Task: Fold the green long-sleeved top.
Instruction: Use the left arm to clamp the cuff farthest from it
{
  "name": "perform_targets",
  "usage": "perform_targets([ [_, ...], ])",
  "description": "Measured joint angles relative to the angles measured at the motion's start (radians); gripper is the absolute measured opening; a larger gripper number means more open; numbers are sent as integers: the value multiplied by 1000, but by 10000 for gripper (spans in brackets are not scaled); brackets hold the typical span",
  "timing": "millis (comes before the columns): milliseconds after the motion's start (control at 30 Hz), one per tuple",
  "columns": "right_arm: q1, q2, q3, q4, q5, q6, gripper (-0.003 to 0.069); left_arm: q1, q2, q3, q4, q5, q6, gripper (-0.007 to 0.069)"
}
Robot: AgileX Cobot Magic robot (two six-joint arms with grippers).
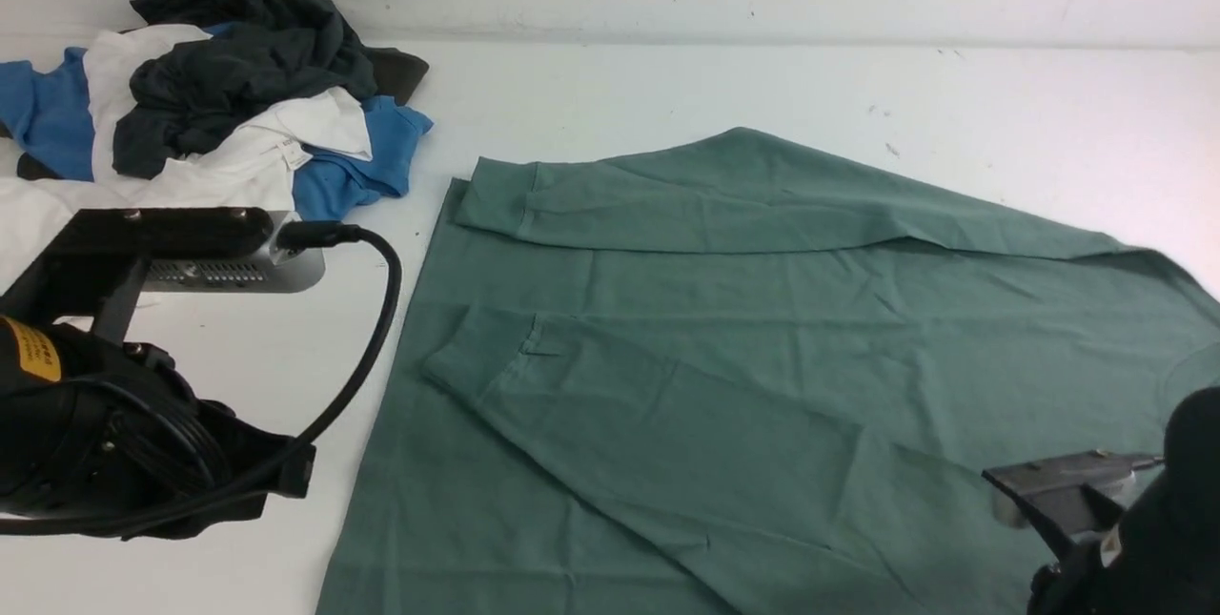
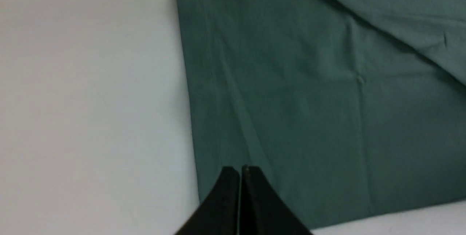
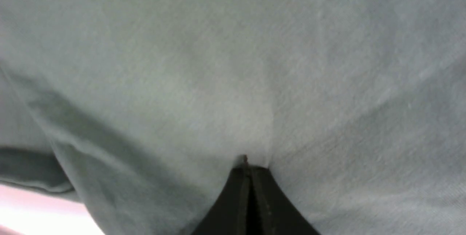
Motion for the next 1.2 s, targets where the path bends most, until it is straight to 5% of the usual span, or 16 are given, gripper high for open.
perform_targets([
  [267, 0, -137, 36, -11, 148, 3, -9, 0, 173, -139, 1, -16, -26, -4],
  [867, 0, -478, -183, -10, 320, 81, -9, -2, 904, -914, 62, 12, -41, 17],
  [1200, 0, -510, -184, -10, 331, 81, -9, 3, 1180, -1201, 163, 23, -61, 240],
])
